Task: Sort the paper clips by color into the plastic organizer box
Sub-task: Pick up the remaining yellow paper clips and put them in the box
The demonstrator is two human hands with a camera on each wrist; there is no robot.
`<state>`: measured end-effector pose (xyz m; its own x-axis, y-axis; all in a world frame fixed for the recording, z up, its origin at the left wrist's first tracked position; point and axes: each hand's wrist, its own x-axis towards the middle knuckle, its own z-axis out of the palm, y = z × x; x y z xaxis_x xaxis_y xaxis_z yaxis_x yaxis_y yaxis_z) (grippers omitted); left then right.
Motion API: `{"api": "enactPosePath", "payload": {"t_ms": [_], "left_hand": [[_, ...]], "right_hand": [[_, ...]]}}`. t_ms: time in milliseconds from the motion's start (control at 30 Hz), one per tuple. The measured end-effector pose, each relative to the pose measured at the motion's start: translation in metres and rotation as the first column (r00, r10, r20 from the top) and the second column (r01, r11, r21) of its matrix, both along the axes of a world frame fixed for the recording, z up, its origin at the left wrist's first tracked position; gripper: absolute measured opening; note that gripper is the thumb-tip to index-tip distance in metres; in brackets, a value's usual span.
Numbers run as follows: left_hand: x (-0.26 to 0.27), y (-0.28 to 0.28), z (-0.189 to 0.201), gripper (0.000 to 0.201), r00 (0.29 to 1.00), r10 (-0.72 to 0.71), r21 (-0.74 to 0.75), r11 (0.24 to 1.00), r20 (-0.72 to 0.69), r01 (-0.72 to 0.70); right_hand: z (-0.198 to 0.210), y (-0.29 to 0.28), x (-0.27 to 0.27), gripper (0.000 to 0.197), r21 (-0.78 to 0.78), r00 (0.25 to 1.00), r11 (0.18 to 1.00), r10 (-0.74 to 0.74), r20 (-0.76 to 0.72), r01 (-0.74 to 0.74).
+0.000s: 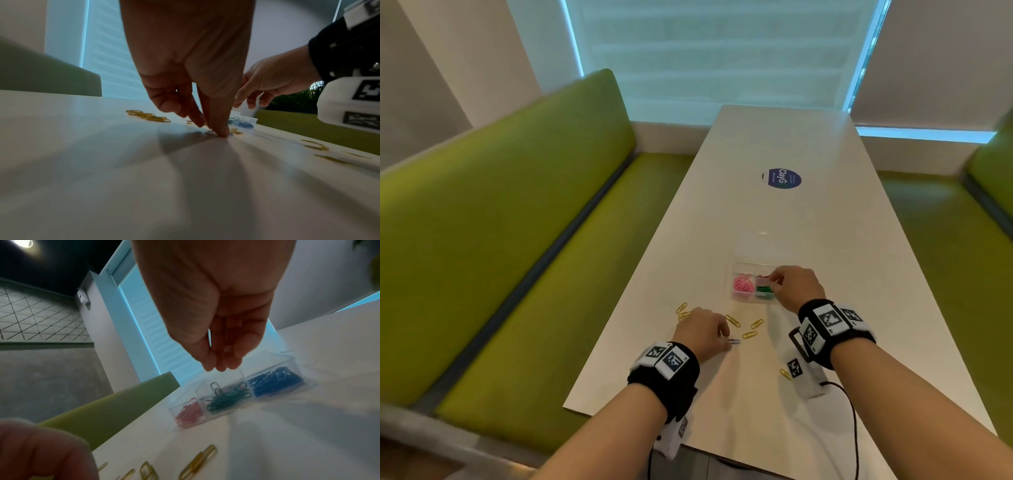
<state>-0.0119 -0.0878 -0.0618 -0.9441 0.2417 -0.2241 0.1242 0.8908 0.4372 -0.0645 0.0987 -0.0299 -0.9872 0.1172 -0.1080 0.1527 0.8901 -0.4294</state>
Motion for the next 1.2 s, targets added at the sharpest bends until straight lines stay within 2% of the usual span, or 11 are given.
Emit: {"api": "enactPosePath", "payload": {"t_ms": [267,700,867,1033,1200], "left_hand": [[-0.008,0.01,0.005,0.017,0.999,-0.031,-0.039,0.999,0.035,0.032],[-0.011,0.029,0.017,0.021,0.994,-0.1,-0.183,0.977,0.053,0.108],[-0.022,0.048,0.028,0.019,0.993,-0.115,-0.114,0.987,-0.036,0.11],[-0.038,0.082,0.039,0.025,0.976,-0.099,-0.026,0.995,-0.194,0.096],[-0.057,0.109,0.034,0.026,0.979,-0.041,0.025,0.999,-0.199,0.047]], "right_hand": [[-0.001,0.031,0.016,0.024,-0.014,0.997,0.997,-0.073,-0.015,0.073],[-0.005,0.066,0.041,0.023,-0.014,0.99,0.99,-0.14,0.01,0.14],[-0.004,0.076,0.048,0.023,-0.018,0.987,0.987,-0.162,0.022,0.162],[-0.01,0.088,0.059,0.023,-0.026,0.982,0.983,-0.18,0.048,0.182],[-0.016,0.101,0.071,0.023,-0.017,0.977,0.981,-0.193,0.085,0.195]]}}
